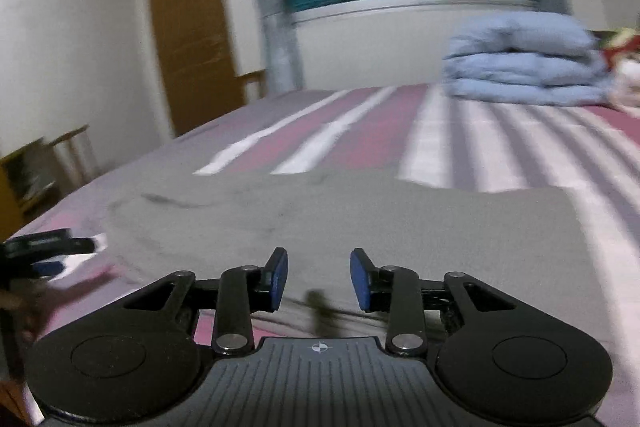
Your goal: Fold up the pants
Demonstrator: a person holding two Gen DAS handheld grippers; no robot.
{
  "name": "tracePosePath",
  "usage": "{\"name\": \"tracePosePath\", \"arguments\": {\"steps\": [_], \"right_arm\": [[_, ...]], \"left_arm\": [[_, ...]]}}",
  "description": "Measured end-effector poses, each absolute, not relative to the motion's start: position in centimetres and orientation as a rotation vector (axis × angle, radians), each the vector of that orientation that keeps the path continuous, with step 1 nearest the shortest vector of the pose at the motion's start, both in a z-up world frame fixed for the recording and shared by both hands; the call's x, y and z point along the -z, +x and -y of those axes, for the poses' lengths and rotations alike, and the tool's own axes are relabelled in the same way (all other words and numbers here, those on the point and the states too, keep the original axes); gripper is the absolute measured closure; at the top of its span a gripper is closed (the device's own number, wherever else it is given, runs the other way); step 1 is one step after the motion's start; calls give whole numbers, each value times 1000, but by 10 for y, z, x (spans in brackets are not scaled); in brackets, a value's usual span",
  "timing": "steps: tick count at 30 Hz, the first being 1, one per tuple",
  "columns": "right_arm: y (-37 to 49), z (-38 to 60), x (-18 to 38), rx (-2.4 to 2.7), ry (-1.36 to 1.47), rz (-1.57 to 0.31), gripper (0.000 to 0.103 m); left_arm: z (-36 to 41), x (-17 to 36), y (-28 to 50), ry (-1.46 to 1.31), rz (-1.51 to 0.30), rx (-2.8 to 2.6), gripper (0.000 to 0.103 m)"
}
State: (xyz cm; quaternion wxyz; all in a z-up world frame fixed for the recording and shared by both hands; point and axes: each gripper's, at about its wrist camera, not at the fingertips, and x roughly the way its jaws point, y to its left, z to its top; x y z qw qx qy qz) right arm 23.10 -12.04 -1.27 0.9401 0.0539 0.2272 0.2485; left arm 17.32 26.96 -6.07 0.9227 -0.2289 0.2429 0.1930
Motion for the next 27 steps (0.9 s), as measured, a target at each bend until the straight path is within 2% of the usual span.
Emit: {"name": "tracePosePath", "arguments": {"steps": [3, 4, 6, 11, 19, 21, 22, 23, 25, 27], "right_arm": [[239, 164, 12, -411, 126, -463, 59], [242, 176, 11, -381, 135, -462, 56], [249, 197, 13, -332, 170, -468, 48], [265, 241, 12, -243, 315, -480, 48], [264, 286, 17, -127, 432, -500, 48], [266, 293, 18, -105, 445, -508, 48], [265, 296, 16, -103, 453, -503, 48], [264, 298, 14, -101, 459, -496, 48], [262, 305, 11, -95, 477, -488, 48], [264, 314, 13, -91, 509, -502, 48]], "left_arm": [[-285, 63, 190, -558, -490, -279, 29], [-290, 65, 195, -589, -483, -244, 38], [-305, 74, 207, -696, -508, -213, 38], [-338, 92, 220, -890, -468, -176, 37], [-350, 104, 248, -853, -428, -152, 36], [-348, 106, 245, -861, -406, -173, 45], [-350, 107, 243, -864, -411, -194, 59], [-350, 107, 240, -875, -406, -192, 65], [-348, 105, 234, -870, -399, -188, 73], [-340, 95, 229, -820, -385, -208, 76]]}}
